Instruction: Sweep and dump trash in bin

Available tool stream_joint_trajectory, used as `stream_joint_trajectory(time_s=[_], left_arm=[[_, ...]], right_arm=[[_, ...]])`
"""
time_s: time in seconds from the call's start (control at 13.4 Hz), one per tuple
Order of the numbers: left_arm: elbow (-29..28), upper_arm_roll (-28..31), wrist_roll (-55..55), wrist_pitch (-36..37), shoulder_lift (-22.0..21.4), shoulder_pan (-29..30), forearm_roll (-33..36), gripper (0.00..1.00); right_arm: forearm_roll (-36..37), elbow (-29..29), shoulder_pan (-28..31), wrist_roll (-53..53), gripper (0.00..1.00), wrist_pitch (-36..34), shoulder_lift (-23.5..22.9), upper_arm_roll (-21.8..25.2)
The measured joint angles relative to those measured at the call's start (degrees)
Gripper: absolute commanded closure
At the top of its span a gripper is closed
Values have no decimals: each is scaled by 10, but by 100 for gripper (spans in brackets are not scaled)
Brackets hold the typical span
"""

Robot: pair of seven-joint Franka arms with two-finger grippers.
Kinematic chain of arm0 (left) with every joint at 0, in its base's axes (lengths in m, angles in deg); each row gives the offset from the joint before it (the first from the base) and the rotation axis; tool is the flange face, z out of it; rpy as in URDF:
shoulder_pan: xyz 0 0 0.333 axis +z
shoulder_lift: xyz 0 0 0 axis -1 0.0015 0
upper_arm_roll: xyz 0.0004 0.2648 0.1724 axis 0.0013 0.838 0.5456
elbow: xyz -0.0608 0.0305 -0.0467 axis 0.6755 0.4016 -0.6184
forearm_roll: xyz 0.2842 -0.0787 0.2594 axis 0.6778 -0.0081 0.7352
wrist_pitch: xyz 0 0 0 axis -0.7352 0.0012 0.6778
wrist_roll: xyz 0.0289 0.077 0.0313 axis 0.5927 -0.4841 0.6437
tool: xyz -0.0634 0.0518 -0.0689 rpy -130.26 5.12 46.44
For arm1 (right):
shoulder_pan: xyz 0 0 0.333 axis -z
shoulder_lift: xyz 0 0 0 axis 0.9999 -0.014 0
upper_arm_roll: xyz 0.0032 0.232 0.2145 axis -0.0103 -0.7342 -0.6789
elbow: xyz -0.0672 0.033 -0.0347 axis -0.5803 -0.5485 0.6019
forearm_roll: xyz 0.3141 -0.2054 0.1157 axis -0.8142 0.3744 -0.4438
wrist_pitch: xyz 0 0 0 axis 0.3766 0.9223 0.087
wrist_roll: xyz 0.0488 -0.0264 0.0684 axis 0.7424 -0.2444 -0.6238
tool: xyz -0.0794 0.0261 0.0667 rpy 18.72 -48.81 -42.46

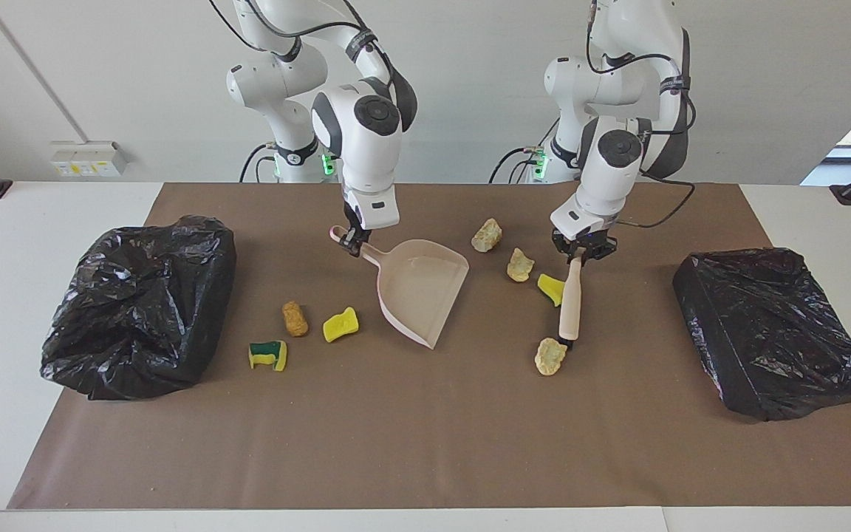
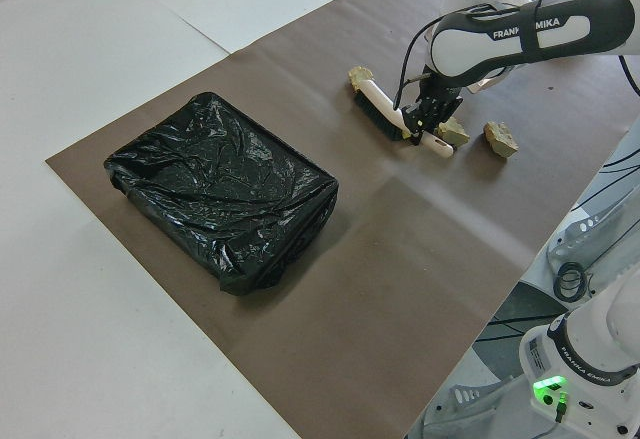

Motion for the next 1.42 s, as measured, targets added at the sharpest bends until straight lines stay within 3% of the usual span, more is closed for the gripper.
stream_joint_trajectory(time_s=[0.3,0.67,0.9,1.2,1.42], left_arm=[[4,-1,78,2,-2,-80,0,100],[67,9,88,38,-1,-89,0,100],[82,13,73,30,12,-41,0,100],[119,17,-54,13,55,44,0,100],[128,16,-110,-10,95,59,6,100]], right_arm=[[0,5,-6,-1,100,28,-22,-1],[0,5,-3,-2,100,49,-42,0],[0,5,-3,-5,100,58,-51,0],[0,5,-3,-5,100,59,-51,0],[0,5,-3,-5,100,60,-51,0]])
